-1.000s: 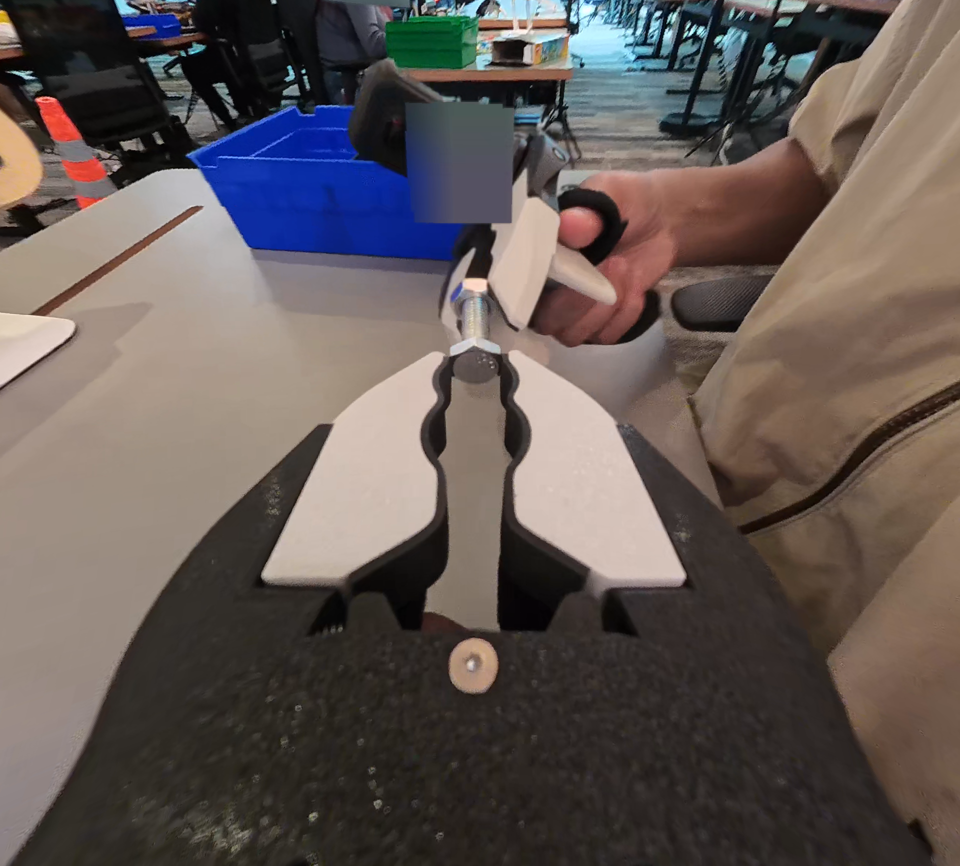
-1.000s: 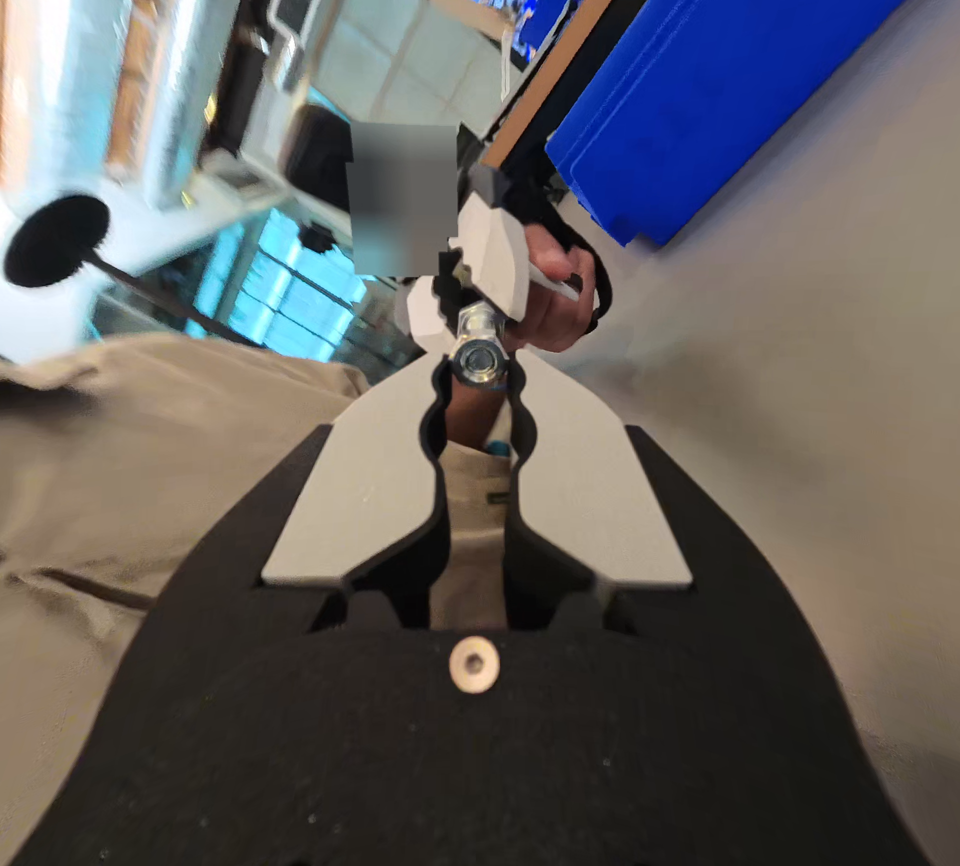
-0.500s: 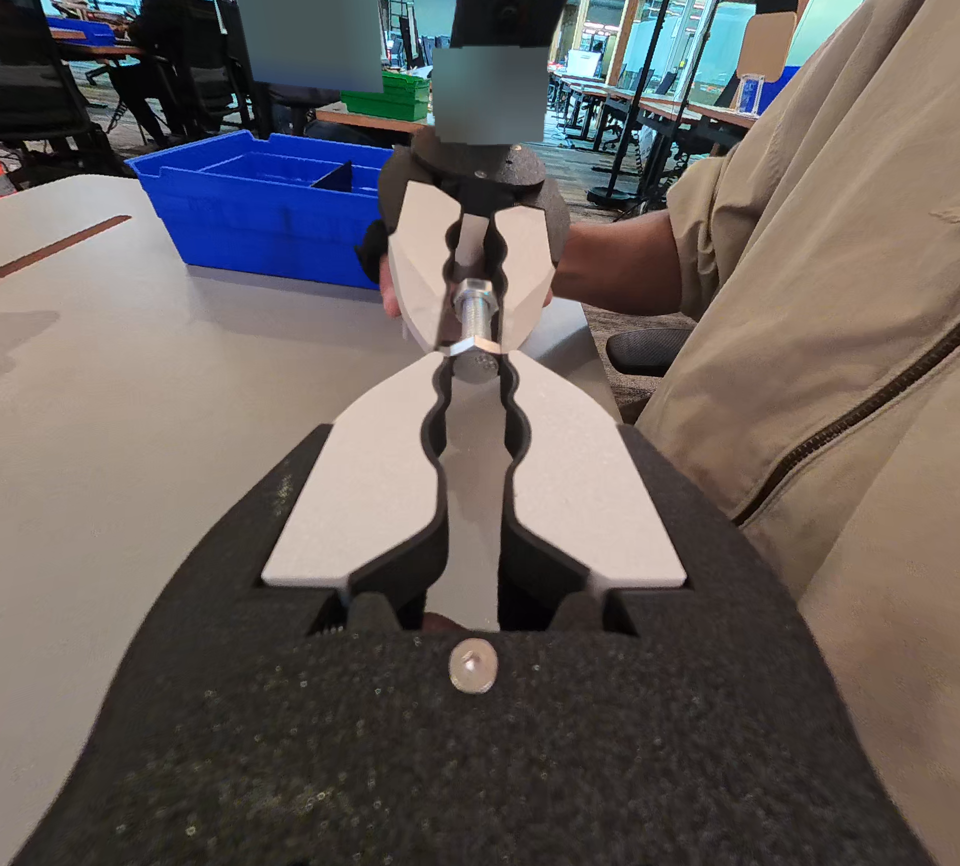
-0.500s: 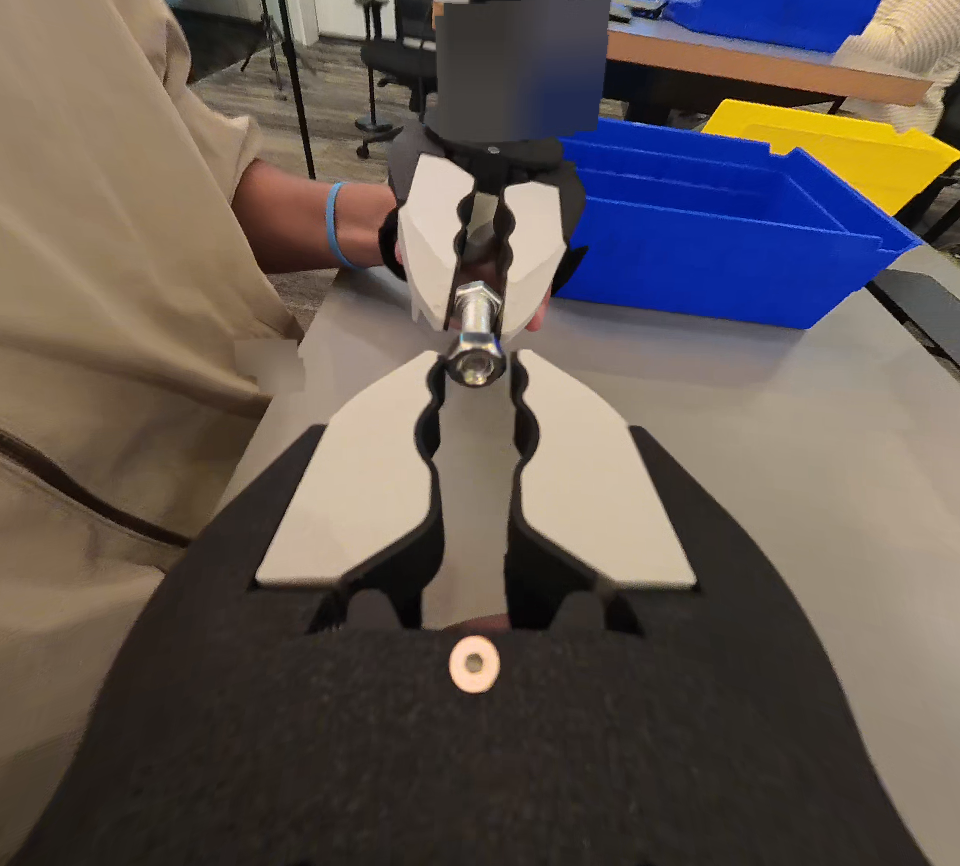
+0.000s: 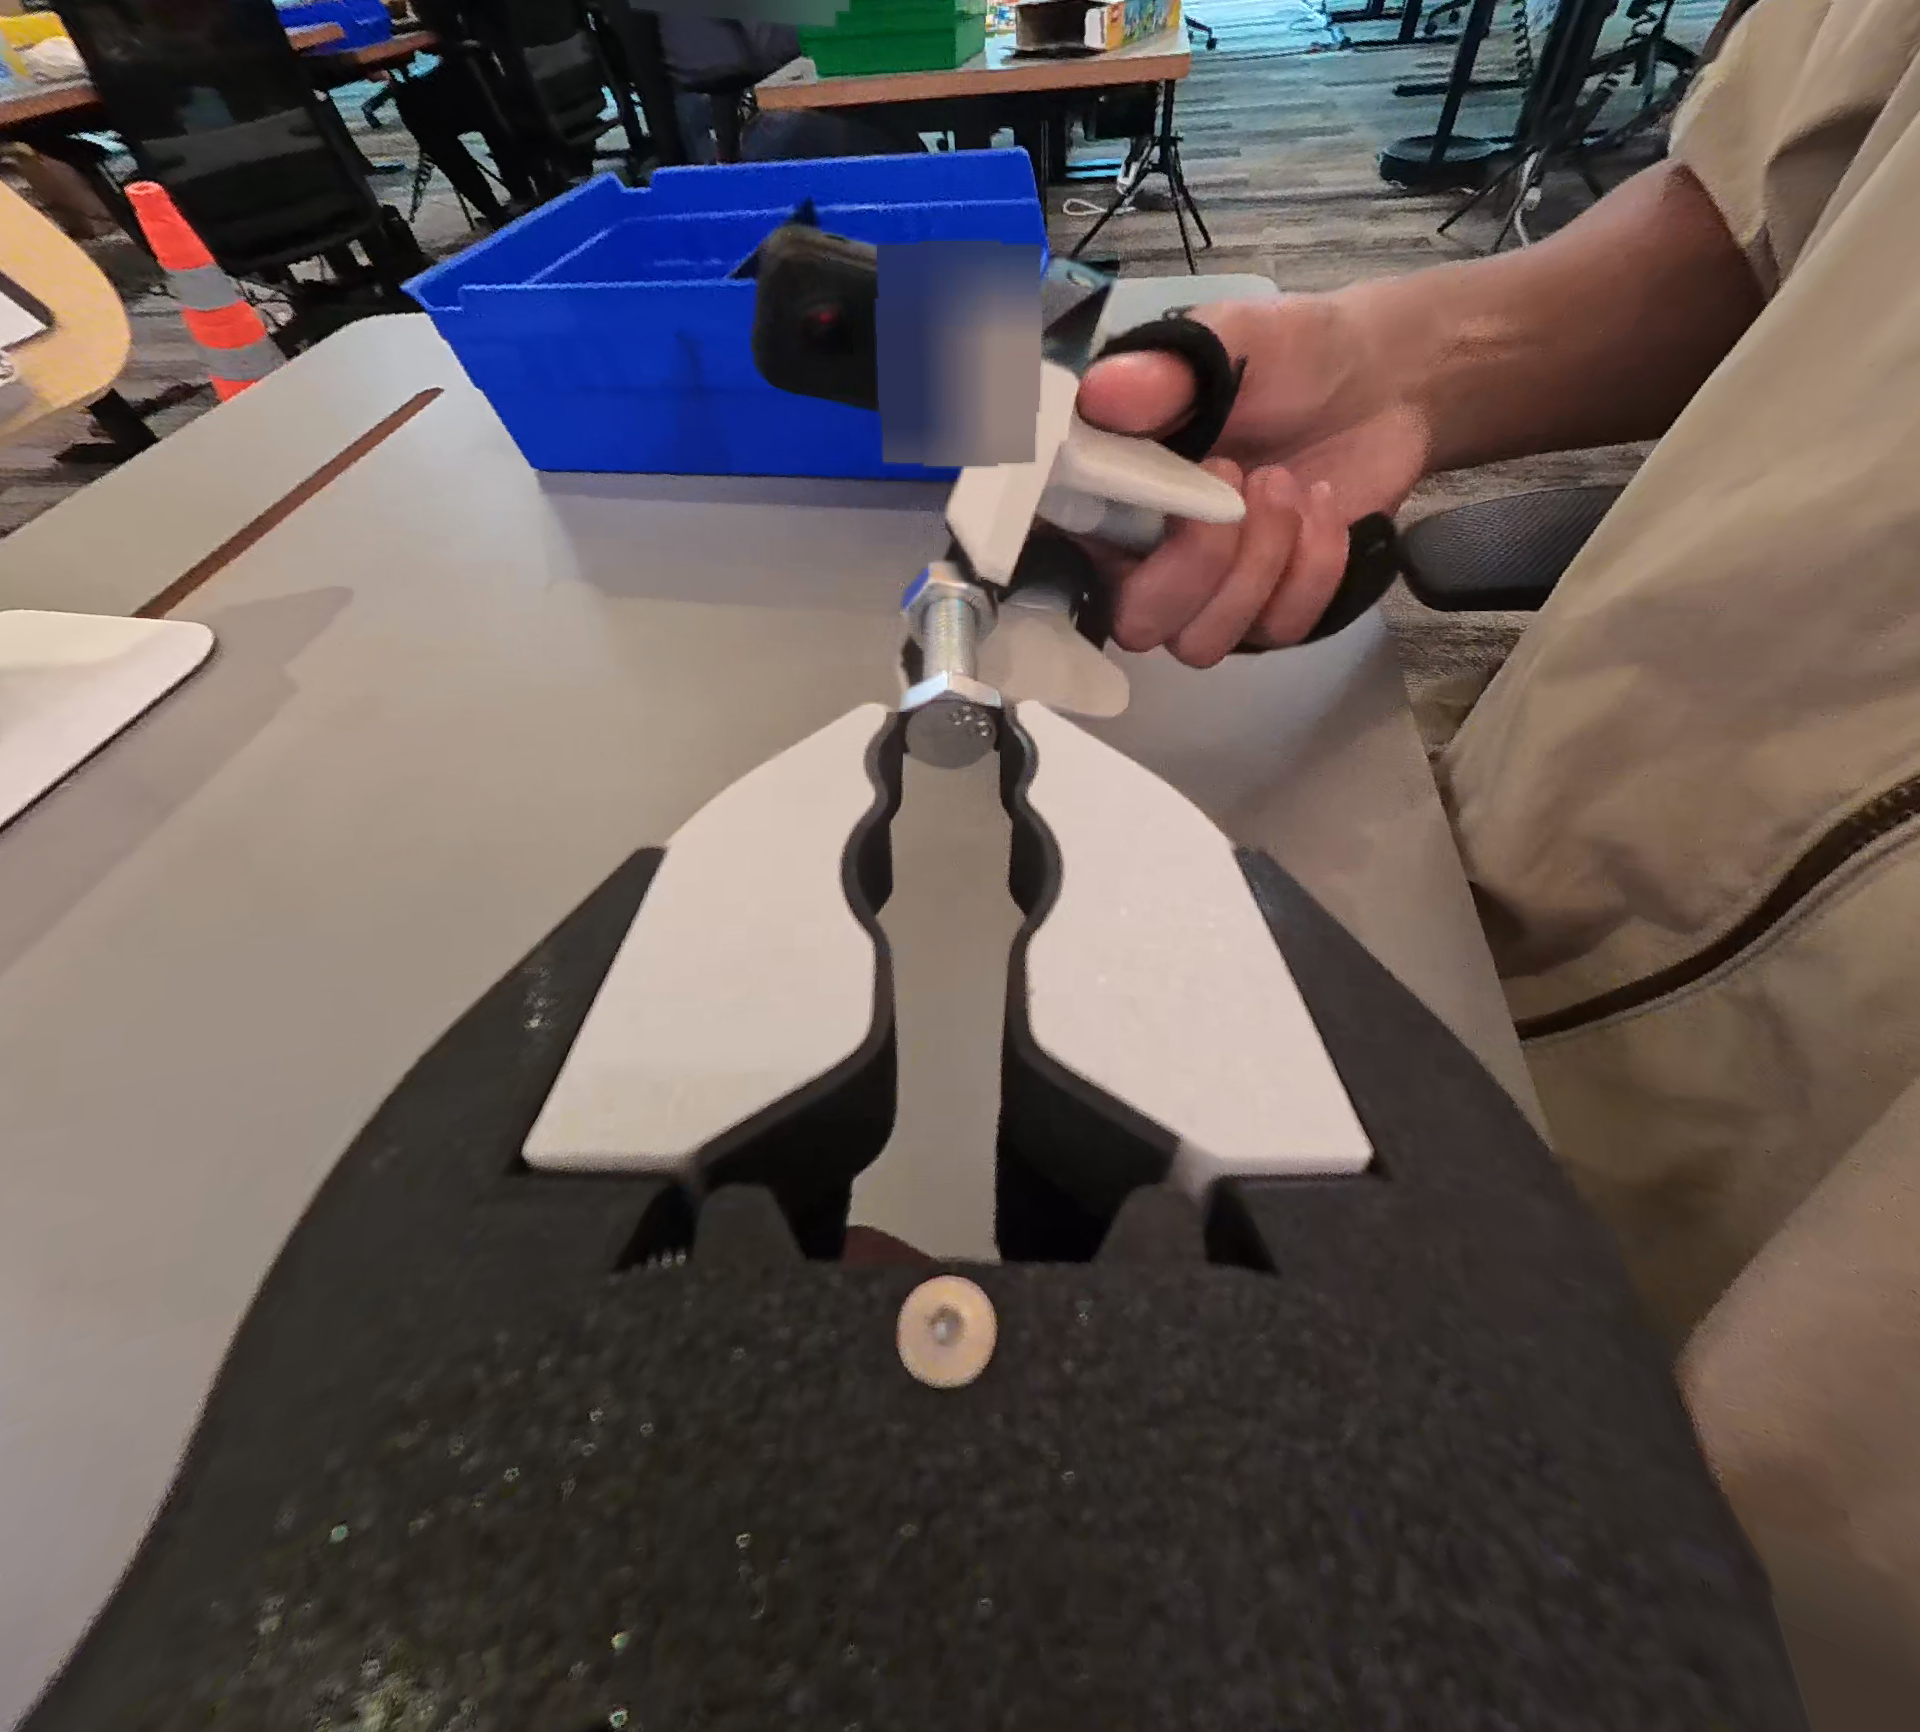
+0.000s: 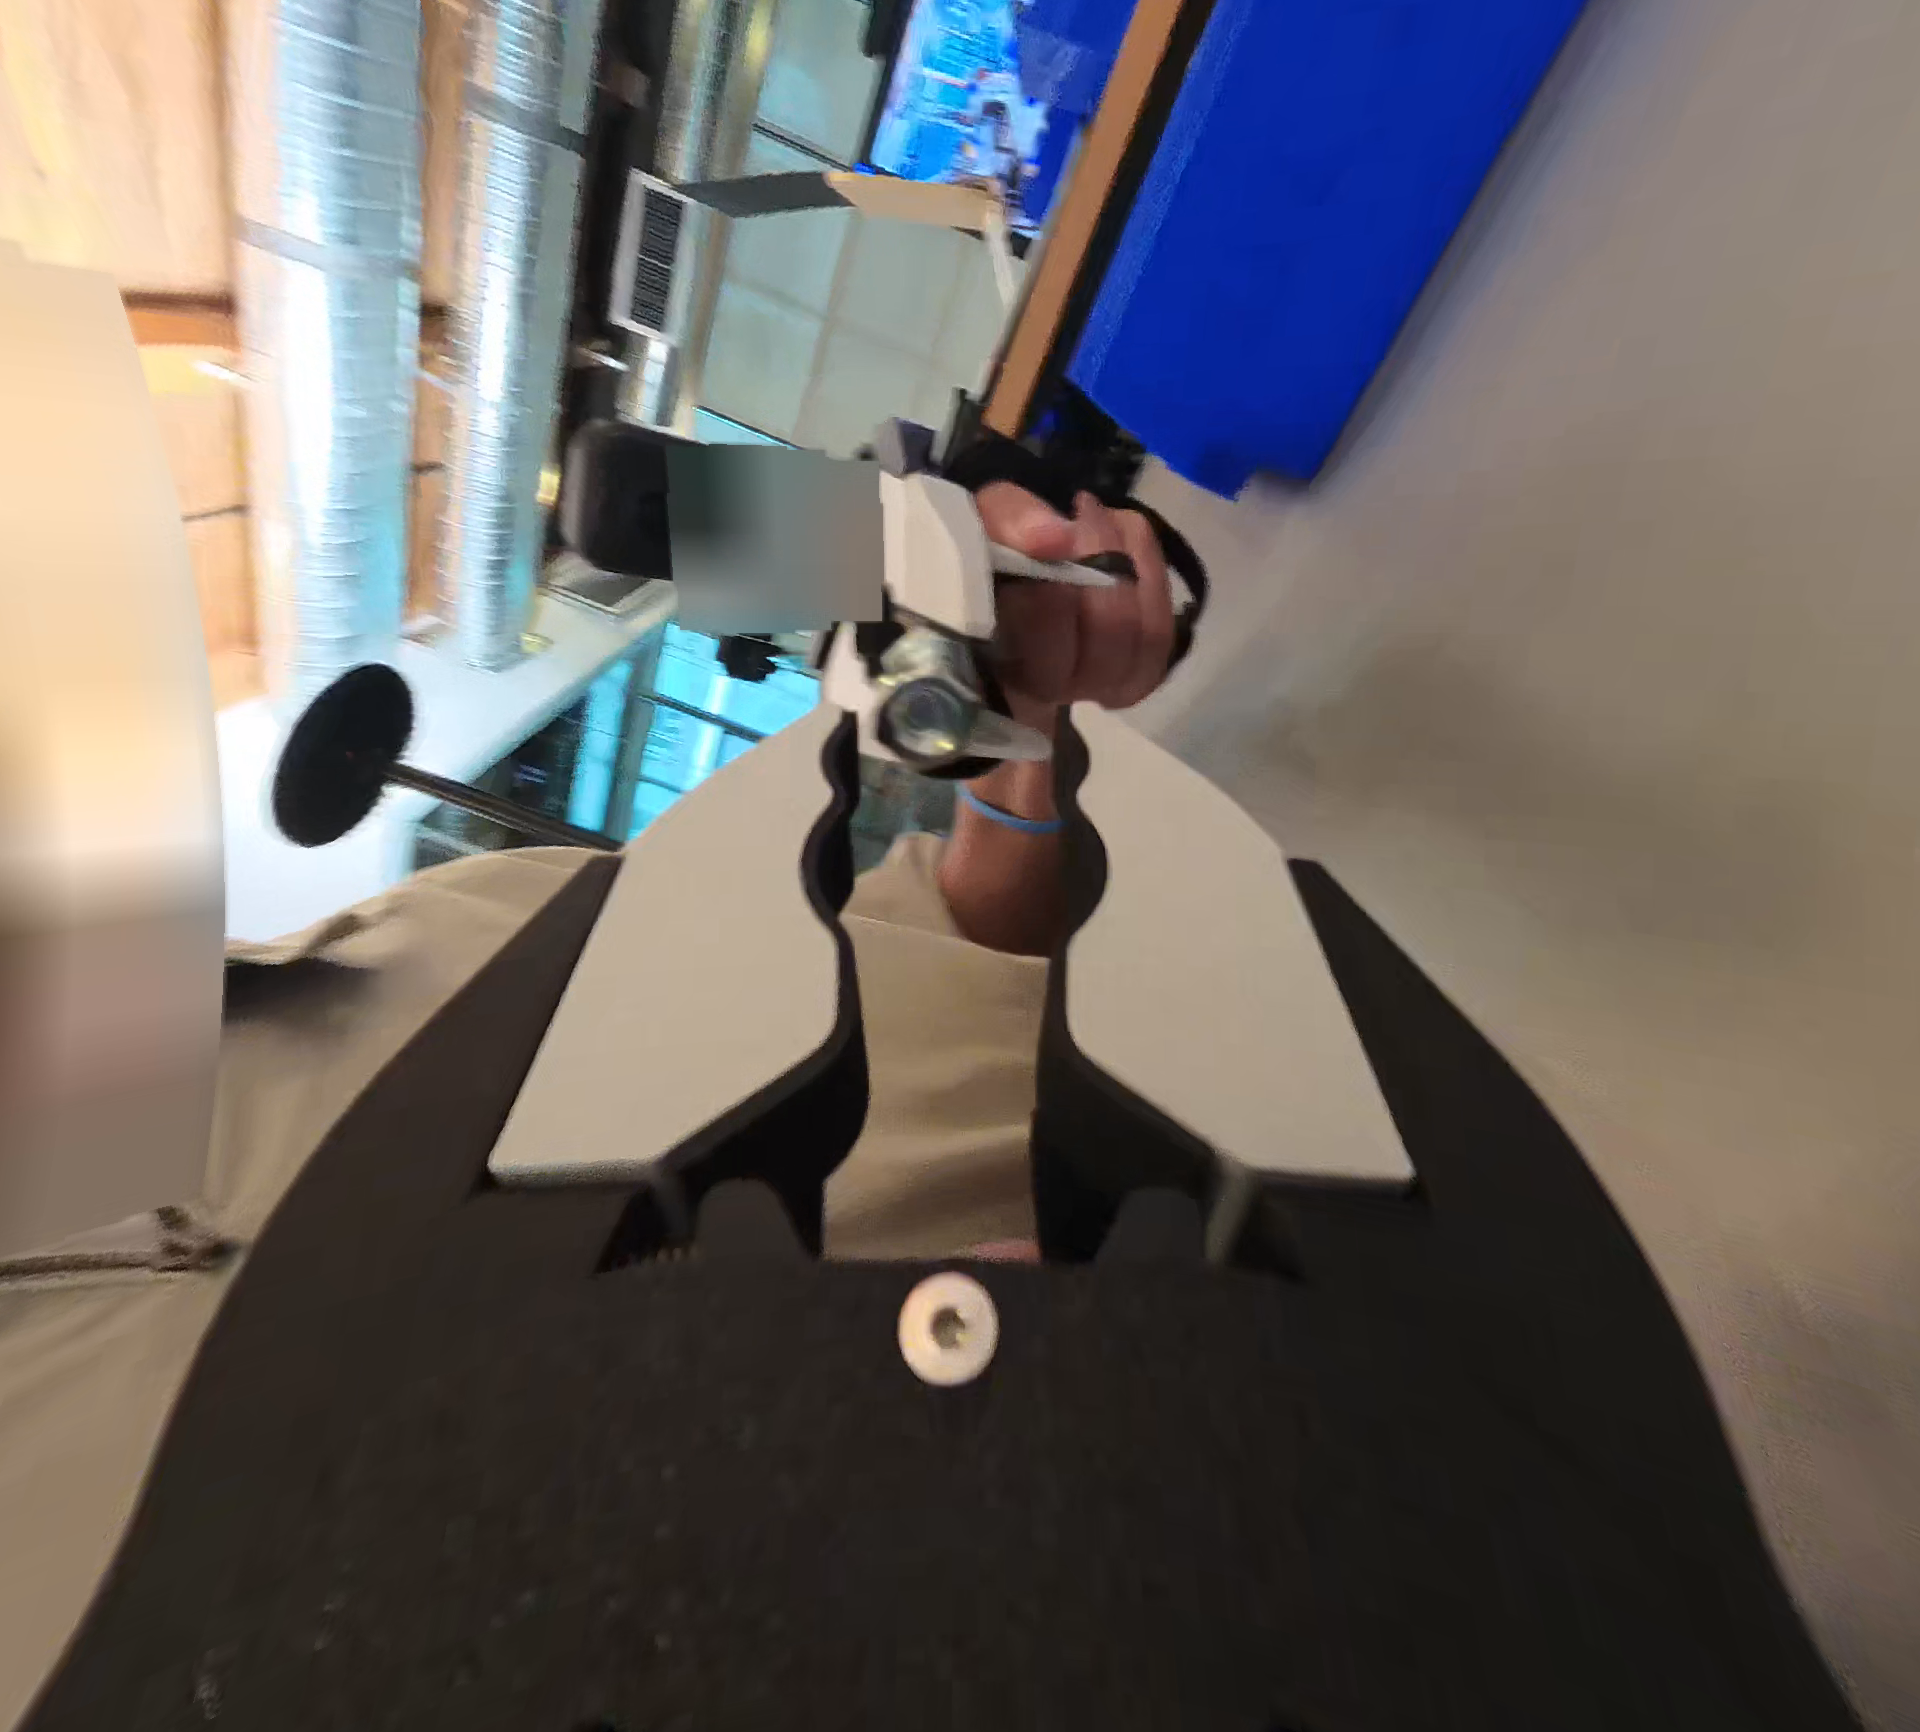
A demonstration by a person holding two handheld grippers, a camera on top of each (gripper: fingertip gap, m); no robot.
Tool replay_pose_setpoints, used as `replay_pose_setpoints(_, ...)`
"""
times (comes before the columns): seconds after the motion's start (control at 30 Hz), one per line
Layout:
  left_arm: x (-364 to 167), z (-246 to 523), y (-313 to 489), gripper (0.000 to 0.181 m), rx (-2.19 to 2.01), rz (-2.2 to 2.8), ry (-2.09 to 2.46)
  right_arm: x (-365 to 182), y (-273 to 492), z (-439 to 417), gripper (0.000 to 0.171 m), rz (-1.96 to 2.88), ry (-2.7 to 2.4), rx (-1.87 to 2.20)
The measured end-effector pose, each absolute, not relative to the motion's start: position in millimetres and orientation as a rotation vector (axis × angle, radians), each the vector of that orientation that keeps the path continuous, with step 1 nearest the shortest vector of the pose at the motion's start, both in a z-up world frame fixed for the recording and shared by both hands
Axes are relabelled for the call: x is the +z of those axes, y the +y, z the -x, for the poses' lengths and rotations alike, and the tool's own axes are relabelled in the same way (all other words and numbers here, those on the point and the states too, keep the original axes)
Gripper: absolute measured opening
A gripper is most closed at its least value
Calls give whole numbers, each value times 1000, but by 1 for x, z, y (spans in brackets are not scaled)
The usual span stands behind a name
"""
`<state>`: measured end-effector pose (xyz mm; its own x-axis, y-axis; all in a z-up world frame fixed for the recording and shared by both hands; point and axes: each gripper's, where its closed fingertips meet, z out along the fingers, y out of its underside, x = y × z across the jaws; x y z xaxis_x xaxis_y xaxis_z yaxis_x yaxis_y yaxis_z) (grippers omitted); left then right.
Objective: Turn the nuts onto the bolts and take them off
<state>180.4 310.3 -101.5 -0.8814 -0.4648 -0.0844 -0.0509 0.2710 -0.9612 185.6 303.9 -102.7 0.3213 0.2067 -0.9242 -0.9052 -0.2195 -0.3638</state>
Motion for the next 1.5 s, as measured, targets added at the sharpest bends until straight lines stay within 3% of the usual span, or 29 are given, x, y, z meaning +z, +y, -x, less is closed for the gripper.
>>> replay_pose_setpoints(0.07, -104, -181, 311, 17, -1615, 467, 2198, -98, 304, -183, 18, 1367, 692, 1247)
replay_pose_setpoints(0.27, -98, -178, 309, 17, -1710, 487, 2195, -93, 302, -178, 17, 1481, 509, 1056)
replay_pose_setpoints(0.67, -87, -163, 301, 17, -2050, 508, 2219, -83, 295, -169, 18, 1753, -558, 79)
replay_pose_setpoints(0.8, -84, -163, 301, 17, -2121, 526, 2206, -81, 295, -171, 18, 1746, -734, -80)
replay_pose_setpoints(1.07, -74, -151, 299, 17, -2386, 514, 2210, -69, 294, -160, 18, 1665, -915, -267)
replay_pose_setpoints(1.2, -76, -158, 302, 17, -2328, 547, 2184, -72, 296, -165, 18, 1760, -730, -65)
replay_pose_setpoints(1.23, -75, -160, 303, 17, -2324, 549, 2164, -71, 297, -166, 19, 1756, -672, -11)
replay_pose_setpoints(1.37, -82, -171, 312, 17, -2160, 583, 2148, -72, 298, -166, 53, 1751, -443, 217)
replay_pose_setpoints(1.5, -83, -173, 319, 17, -2123, 593, 2148, -88, 300, -170, 63, 1779, -244, 388)
